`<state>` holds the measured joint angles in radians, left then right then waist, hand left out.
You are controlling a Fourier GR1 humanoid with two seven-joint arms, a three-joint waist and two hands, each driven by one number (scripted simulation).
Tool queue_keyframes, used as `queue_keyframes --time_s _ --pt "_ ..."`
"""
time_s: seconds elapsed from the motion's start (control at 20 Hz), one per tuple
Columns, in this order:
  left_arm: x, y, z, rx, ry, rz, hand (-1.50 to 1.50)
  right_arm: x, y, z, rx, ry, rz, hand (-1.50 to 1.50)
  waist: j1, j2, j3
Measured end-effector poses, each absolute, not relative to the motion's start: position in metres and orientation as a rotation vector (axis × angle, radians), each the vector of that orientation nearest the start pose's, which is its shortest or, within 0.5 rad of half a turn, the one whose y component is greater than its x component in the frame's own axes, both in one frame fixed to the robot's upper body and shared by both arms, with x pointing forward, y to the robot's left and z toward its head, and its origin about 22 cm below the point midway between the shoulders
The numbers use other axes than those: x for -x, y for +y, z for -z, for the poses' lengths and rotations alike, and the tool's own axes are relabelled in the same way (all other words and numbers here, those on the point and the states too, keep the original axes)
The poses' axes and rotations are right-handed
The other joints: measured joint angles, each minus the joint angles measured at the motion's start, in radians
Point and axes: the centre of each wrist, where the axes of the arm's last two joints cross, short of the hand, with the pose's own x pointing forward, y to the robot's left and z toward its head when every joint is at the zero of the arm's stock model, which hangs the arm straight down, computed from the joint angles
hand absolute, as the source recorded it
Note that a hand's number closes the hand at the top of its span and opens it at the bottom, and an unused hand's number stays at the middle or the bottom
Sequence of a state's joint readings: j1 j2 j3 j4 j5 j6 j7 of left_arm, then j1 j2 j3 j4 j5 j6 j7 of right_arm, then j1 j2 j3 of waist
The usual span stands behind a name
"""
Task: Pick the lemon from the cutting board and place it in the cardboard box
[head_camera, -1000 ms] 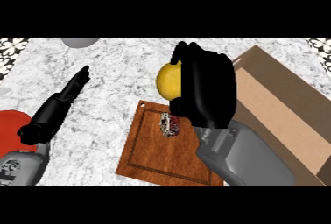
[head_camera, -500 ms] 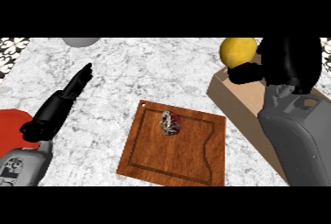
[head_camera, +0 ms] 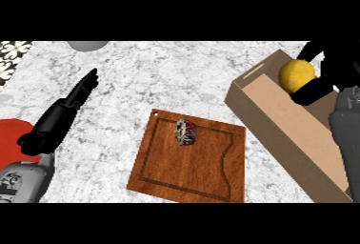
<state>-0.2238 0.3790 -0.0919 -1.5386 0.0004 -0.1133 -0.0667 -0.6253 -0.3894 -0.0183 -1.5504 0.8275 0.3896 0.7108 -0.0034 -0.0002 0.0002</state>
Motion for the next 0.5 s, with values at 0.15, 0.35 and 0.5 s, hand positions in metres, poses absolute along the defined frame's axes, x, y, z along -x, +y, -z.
queue_keyframes --time_s 0.15,0.35,0.5 --pt "-0.293 0.268 -0.069 -0.099 -1.752 0.527 0.00 -0.348 -0.271 -0.195 1.070 -1.046 -0.815 1.50 0.001 0.001 0.000" --pt "-0.293 0.268 -0.065 -0.108 -1.750 0.527 0.00 -0.347 -0.298 -0.180 0.998 -0.936 -0.881 -1.50 0.001 0.001 0.000" --pt "-0.288 0.271 -0.063 -0.107 -1.750 0.528 0.00 -0.342 -0.310 -0.176 0.905 -0.935 -0.931 -1.50 0.002 0.000 0.000"
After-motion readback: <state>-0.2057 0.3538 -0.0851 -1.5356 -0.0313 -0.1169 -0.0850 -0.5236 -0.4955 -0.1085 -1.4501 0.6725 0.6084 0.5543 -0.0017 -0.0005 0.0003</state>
